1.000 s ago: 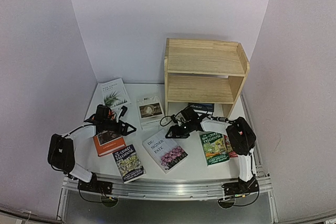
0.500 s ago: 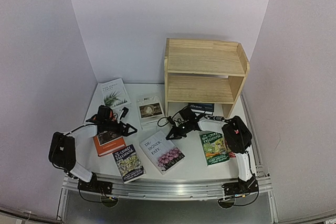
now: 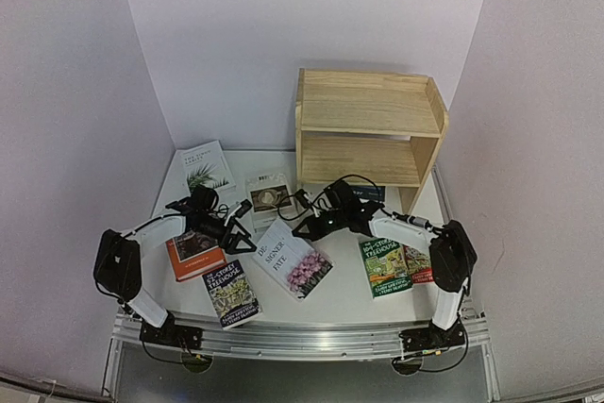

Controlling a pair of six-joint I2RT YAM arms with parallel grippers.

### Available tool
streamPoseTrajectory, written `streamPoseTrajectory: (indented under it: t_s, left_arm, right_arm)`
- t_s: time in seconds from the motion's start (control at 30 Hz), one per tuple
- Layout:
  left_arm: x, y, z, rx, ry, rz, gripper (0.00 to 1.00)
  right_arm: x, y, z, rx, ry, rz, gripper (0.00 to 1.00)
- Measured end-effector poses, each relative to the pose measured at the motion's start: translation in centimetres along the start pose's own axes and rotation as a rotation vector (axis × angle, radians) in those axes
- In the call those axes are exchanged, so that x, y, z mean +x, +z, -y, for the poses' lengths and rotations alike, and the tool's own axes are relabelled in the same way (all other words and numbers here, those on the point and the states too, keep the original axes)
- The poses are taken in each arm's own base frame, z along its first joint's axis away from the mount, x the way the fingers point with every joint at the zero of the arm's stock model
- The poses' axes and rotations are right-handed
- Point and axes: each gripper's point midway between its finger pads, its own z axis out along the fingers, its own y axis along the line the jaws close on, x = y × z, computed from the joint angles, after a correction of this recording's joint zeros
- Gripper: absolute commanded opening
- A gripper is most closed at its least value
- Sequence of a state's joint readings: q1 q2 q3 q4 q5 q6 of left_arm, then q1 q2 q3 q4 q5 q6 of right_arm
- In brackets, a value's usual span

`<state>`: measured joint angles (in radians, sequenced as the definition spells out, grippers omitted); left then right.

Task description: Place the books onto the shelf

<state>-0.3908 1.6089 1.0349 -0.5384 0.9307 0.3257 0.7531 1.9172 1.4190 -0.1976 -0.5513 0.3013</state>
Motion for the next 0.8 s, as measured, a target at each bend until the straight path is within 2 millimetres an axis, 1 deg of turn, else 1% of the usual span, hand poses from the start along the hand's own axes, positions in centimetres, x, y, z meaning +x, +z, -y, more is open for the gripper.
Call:
streamPoseTrajectory:
  t_s: [0.07, 0.13, 0.33, 0.5, 0.57, 0.6, 0.63, 0.67, 0.7, 0.73, 0.8]
  left_arm:
    - [-0.1, 0.1, 0.1, 0.019, 0.003, -0.003, 1.00]
    - [0.0, 0.3, 0.1, 0.032, 0.000, -0.002, 1.00]
    - [-1.0, 1.0, -0.2, 0.070, 0.062, 0.061, 1.00]
    - [-0.6, 2.4, 0.5, 0.134, 0.113, 0.061, 1.00]
    - [-0.2, 3.2, 0.9, 0.142, 0.131, 0.054, 0.93]
    - [0.0, 3.4, 1.0, 0.145, 0.133, 0.052, 0.86]
    - [0.1, 3.6, 1.0, 0.148, 0.125, 0.051, 0.75]
    - [0.1, 3.7, 1.0, 0.147, 0.113, 0.050, 0.70]
    - [0.0, 3.7, 1.0, 0.147, 0.107, 0.051, 0.69]
    - [0.0, 3.7, 0.9, 0.147, 0.105, 0.051, 0.71]
    - [0.0, 3.6, 1.1, 0.159, 0.101, 0.050, 0.77]
  right_arm:
    - [-0.4, -0.1, -1.0, -0.004, -0.046, 0.018, 0.00]
    - [-0.3, 0.2, -1.4, -0.003, -0.074, 0.018, 0.00]
    - [0.1, 0.7, -2.3, -0.011, -0.119, 0.006, 0.00]
    - [-0.4, 0.5, -2.7, -0.015, -0.147, 0.016, 0.00]
    - [-0.6, 0.5, -2.9, -0.020, -0.158, 0.017, 0.00]
    - [-0.6, 0.5, -3.1, -0.023, -0.165, 0.017, 0.00]
    - [-0.7, 0.4, -3.1, -0.026, -0.173, 0.018, 0.00]
    - [-0.6, 0.5, -3.2, -0.029, -0.179, 0.016, 0.00]
    - [-0.6, 0.5, -3.3, -0.033, -0.183, 0.014, 0.00]
    - [-0.5, 0.5, -3.4, -0.038, -0.187, 0.012, 0.00]
    - [-0.4, 0.4, -3.5, -0.048, -0.197, 0.008, 0.00]
